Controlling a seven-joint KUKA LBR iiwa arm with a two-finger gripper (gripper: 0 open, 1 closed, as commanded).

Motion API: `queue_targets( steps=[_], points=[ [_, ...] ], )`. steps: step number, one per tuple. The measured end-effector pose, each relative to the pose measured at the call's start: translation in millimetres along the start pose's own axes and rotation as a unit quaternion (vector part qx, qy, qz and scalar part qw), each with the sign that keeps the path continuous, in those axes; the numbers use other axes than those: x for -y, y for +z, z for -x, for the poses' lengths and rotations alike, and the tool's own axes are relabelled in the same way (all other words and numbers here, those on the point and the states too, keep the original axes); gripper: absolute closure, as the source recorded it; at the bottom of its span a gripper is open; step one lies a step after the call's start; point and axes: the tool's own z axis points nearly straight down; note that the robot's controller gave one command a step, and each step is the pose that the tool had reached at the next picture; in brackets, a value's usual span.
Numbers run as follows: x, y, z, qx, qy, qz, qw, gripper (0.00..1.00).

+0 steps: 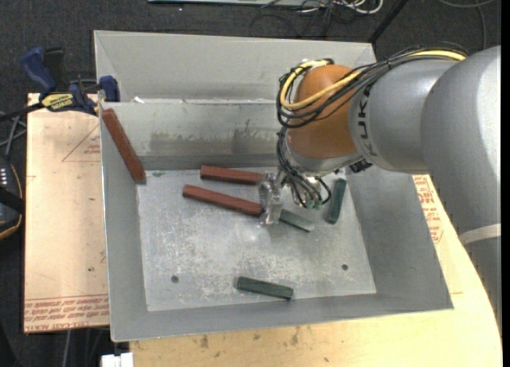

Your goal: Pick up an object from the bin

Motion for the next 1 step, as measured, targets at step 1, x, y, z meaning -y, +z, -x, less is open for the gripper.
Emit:
queue_targets(
  steps=[1],
  points=[
    [0.0,0.0,0.0,0.0001,0.0,0.0,1.0,1.0]
  ],
)
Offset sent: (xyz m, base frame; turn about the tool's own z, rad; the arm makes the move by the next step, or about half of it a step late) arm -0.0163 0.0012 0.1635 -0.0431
